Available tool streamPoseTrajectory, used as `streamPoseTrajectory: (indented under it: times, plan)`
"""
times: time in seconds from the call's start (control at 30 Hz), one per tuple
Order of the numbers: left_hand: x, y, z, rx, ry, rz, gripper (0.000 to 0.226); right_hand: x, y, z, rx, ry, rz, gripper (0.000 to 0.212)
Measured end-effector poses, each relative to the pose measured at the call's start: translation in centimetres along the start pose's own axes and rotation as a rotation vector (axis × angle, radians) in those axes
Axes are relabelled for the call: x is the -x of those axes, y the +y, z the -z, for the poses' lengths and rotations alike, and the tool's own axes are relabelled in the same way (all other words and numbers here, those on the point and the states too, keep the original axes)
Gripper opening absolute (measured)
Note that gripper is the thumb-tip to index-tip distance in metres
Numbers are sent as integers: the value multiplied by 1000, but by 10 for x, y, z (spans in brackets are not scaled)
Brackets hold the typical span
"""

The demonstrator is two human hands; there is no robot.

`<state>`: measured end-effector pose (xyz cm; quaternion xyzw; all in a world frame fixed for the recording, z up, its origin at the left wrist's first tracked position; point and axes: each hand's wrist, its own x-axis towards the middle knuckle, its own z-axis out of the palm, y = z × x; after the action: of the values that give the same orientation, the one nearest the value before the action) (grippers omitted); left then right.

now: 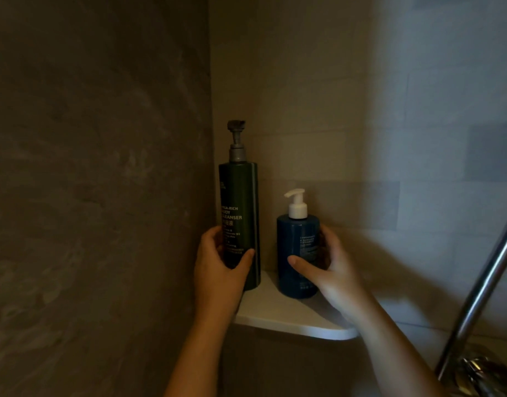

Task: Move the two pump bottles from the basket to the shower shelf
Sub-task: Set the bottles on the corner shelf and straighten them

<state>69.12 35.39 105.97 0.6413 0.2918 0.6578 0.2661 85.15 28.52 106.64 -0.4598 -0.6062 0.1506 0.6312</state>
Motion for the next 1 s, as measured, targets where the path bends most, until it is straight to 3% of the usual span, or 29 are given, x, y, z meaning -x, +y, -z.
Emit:
streamPoseTrajectory:
  times: [0.13, 0.3, 0.57, 1.0]
  plan:
    - [-2, 0, -3, -83, 39, 3, 64, 0, 0, 0, 12, 0, 6, 57]
    - [-7, -2, 2, 106, -90, 56, 64, 0, 0, 1, 17, -9, 21, 57]
    - [-11, -5, 1, 49, -136, 76, 73, -1, 2, 1, 2, -12, 28, 57]
    - [-4, -4, -1, -195, 58, -10, 74, -1, 5, 1, 8, 3, 49, 61]
